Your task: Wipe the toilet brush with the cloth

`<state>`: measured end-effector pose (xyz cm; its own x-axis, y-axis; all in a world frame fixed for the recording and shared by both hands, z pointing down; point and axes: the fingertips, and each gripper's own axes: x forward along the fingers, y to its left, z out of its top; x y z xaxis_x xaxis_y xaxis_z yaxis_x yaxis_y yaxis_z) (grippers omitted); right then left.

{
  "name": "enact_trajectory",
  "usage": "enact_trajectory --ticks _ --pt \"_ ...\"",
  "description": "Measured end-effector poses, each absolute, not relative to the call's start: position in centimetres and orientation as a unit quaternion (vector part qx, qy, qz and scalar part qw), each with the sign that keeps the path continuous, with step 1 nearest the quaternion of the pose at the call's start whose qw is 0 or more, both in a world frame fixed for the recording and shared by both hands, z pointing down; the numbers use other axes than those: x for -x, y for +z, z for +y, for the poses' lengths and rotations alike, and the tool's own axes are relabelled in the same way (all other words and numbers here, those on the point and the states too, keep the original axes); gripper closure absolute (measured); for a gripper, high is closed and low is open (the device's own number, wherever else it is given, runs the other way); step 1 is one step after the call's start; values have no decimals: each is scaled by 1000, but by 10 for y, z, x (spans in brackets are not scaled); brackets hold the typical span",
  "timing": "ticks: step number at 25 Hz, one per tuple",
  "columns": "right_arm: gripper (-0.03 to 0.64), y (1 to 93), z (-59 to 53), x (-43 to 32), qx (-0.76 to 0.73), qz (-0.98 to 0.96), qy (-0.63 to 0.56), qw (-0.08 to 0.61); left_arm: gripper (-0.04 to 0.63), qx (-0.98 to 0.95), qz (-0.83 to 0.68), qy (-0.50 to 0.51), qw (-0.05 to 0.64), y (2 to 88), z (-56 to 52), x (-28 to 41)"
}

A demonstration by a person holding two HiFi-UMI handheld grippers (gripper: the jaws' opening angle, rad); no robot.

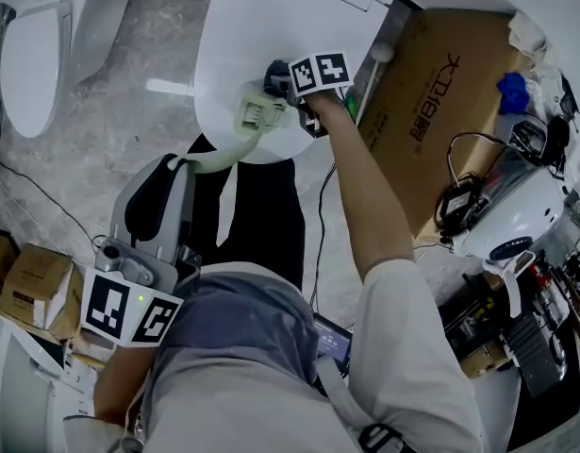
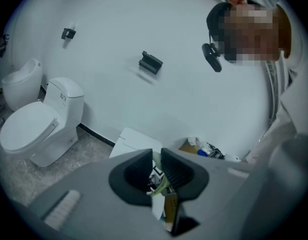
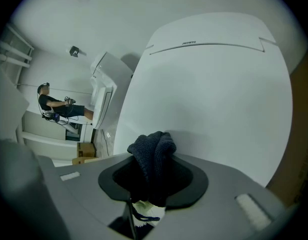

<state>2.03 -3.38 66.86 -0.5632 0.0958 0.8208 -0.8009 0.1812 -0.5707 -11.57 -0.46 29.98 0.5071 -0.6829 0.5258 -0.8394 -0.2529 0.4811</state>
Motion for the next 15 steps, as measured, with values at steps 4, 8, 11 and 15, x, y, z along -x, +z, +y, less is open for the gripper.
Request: enact_trajectory --ticks 4,8,11,15 --pt "492 668 -31 -29 -272 -664 575 393 595 -784 -486 107 371 300 -4 116" --pt "492 667 -26 -39 -277 -663 565 405 595 -784 -488 107 369 300 -3 116" --pt "492 667 -23 -46 -281 -663 559 412 595 -784 -490 107 367 299 -4 116" --pt "492 665 -18 -53 -279 -664 549 424 595 -783 -492 106 366 299 -4 115"
